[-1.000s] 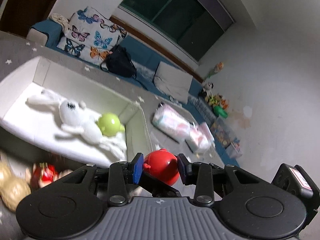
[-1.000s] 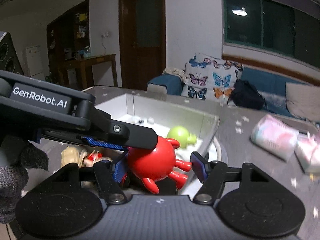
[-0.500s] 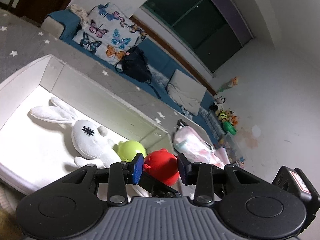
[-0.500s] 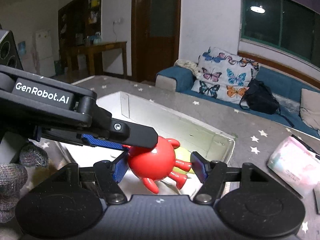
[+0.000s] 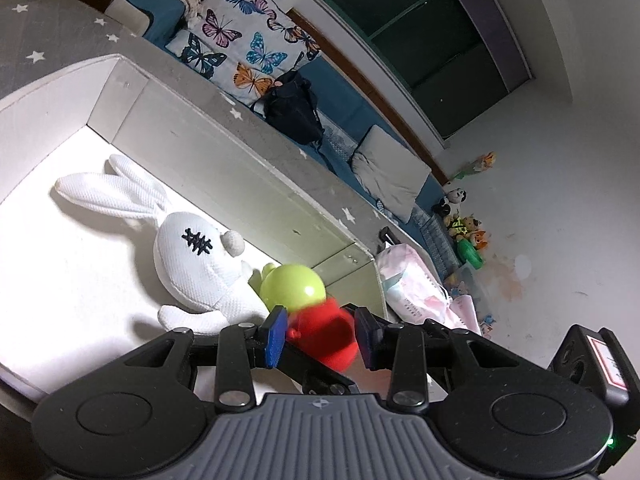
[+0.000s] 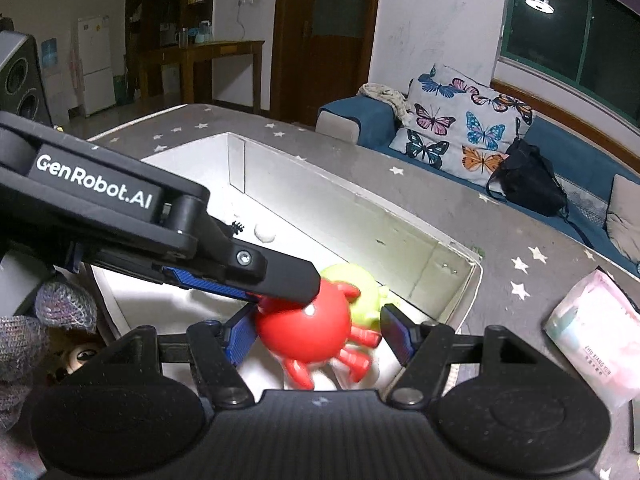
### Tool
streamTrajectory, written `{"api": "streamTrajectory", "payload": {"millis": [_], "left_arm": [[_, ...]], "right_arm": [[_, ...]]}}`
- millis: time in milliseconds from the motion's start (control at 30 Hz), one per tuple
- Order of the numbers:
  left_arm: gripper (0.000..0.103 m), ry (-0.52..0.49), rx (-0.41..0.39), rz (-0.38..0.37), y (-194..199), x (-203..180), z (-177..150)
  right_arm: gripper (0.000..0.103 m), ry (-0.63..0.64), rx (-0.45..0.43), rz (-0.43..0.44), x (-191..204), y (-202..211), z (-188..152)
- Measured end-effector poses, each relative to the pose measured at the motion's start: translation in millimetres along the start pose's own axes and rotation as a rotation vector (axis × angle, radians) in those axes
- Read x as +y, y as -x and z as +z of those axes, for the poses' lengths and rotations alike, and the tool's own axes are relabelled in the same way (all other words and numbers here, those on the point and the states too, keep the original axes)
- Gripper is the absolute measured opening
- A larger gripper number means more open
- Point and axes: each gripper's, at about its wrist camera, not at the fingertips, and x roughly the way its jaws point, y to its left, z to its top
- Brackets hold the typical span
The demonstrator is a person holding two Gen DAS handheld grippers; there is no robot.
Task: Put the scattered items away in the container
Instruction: 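Lift the red toy with the left gripper and carry it into the box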
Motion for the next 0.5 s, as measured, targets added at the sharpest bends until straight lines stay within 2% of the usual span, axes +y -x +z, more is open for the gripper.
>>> {"api": "streamTrajectory", "payload": {"millis": [500], "left_arm": [[0.039,-0.041,-0.005,0.023,7,-11,-5]], "right_arm": [[0.068,-0.020,-0.036,-0.016,3,16,0]]}}
